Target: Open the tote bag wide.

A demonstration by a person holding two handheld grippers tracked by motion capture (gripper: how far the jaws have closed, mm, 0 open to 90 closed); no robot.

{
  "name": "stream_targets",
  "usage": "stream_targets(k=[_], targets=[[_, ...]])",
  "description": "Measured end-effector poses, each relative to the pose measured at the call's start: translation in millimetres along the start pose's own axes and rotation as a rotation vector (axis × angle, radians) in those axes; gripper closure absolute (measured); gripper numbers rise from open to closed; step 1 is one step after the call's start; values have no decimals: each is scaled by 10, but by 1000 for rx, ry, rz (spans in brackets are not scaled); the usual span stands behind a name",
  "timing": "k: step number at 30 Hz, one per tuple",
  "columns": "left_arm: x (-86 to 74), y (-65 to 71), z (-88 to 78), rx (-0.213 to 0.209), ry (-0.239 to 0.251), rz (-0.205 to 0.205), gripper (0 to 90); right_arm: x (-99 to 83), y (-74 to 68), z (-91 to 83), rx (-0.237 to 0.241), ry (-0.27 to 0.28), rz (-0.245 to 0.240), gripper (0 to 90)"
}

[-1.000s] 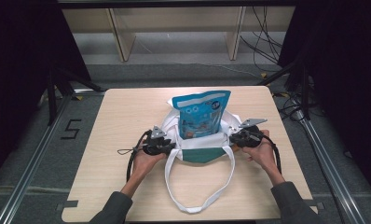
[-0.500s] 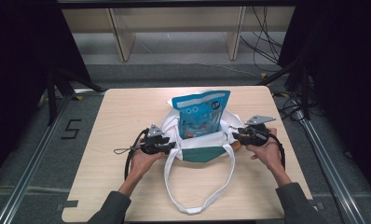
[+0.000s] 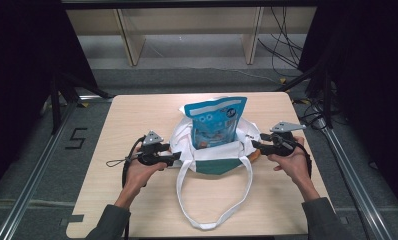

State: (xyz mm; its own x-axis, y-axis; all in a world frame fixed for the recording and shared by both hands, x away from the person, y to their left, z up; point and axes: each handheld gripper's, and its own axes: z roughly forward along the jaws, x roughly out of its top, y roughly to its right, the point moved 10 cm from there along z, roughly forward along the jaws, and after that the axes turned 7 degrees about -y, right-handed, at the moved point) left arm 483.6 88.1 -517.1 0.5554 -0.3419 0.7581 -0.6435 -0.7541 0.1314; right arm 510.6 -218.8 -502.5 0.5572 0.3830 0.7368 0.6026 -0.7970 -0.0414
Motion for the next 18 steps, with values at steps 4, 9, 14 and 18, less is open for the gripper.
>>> stream_targets(k=[4, 9, 14, 18], targets=[[-45, -24, -31, -1, -2, -17, 378, -11, -58, -26, 16, -18, -3, 496], [-66, -30, -86, 10, -4, -30, 358, -2, -83, -33, 7, -5, -17, 472], [-118, -32, -115, 11, -19, -2, 339, -12, -146, -70, 19, -14, -16, 453], [-134, 1, -104, 9, -7, -27, 314, -12, -155, -87, 21, -14, -46, 442]])
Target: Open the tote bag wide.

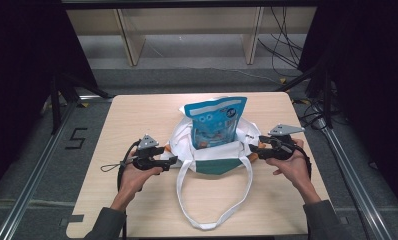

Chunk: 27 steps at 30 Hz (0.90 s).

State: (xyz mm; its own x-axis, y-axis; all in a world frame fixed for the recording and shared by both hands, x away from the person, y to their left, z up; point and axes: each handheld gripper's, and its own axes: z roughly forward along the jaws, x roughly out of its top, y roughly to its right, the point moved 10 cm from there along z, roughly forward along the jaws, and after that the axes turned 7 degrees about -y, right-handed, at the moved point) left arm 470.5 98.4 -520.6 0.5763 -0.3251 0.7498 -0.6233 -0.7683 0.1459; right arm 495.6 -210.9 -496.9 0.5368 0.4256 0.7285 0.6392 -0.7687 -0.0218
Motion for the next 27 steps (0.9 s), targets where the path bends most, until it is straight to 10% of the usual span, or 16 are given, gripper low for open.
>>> stream_targets(k=[18, 27], targets=[[-43, 235, -95, -47, 12, -29, 214, -77, -48, -97, 1, 23, 25, 373], [-80, 351, -129, -34, 23, 25, 198, -154, -110, -150, 12, 22, 43, 361]])
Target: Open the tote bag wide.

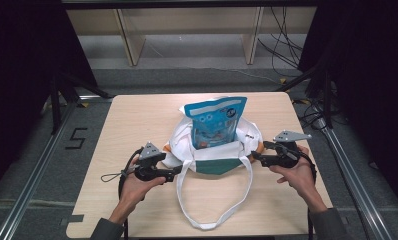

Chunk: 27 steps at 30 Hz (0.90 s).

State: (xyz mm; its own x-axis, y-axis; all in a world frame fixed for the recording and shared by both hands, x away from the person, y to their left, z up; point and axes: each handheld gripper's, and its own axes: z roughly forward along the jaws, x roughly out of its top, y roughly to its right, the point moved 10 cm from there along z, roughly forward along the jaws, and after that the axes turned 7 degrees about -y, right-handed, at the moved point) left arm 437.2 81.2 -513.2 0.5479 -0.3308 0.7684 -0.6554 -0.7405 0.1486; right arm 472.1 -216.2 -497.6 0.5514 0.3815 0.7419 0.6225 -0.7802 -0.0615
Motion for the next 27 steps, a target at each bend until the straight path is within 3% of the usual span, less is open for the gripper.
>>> stream_targets(k=[2, 8, 9, 13, 14, 17, 18, 20, 21, 27], targets=[[-31, 27, -26, -5, -26, 16, 191, -19, -26, -15, 1, 1, 1, 359], [-2, 128, -65, -22, 19, 20, 178, -68, -52, -43, 2, 22, 9, 353], [-10, 129, -70, -20, 16, 34, 173, -78, -40, -37, 8, 21, -6, 352], [-54, 151, -63, -28, 15, 44, 158, -127, -70, -35, 6, 6, 12, 350], [-70, 156, -68, -28, 9, 46, 158, -125, -57, -34, 1, 9, -12, 350], [-110, 210, -73, -52, 11, 36, 158, -145, -96, -45, 14, 4, -10, 351], [-124, 225, -76, -58, 10, 43, 158, -154, -109, -56, -1, 5, -2, 350], [-143, 243, -86, -58, 17, 61, 157, -187, -139, -80, -1, -6, 4, 350], [-158, 247, -98, -56, 10, 70, 157, -189, -136, -82, -1, 6, -16, 350], [-228, 321, -129, -48, 20, 61, 157, -307, -205, -148, 8, -2, 2, 348]])
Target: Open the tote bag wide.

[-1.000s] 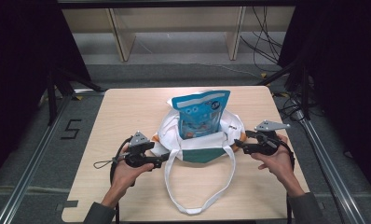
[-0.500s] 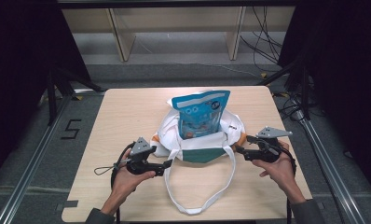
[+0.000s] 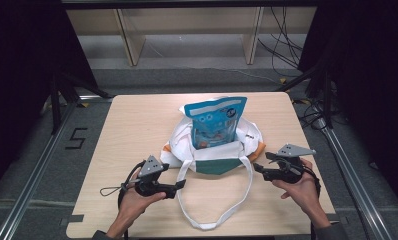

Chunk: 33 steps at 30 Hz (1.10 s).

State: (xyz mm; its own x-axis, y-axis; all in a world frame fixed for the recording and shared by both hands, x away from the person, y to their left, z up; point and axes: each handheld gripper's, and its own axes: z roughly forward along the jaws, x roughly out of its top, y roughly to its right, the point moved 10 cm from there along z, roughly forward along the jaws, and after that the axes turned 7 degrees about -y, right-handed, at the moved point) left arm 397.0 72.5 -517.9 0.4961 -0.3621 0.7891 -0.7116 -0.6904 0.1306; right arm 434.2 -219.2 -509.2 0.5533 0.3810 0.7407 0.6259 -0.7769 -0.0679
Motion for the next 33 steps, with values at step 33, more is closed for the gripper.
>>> stream_targets(k=[33], targets=[[-485, 238, -151, -1, -38, -4, 163, -636, -306, -136, 22, -95, -55, 308]])
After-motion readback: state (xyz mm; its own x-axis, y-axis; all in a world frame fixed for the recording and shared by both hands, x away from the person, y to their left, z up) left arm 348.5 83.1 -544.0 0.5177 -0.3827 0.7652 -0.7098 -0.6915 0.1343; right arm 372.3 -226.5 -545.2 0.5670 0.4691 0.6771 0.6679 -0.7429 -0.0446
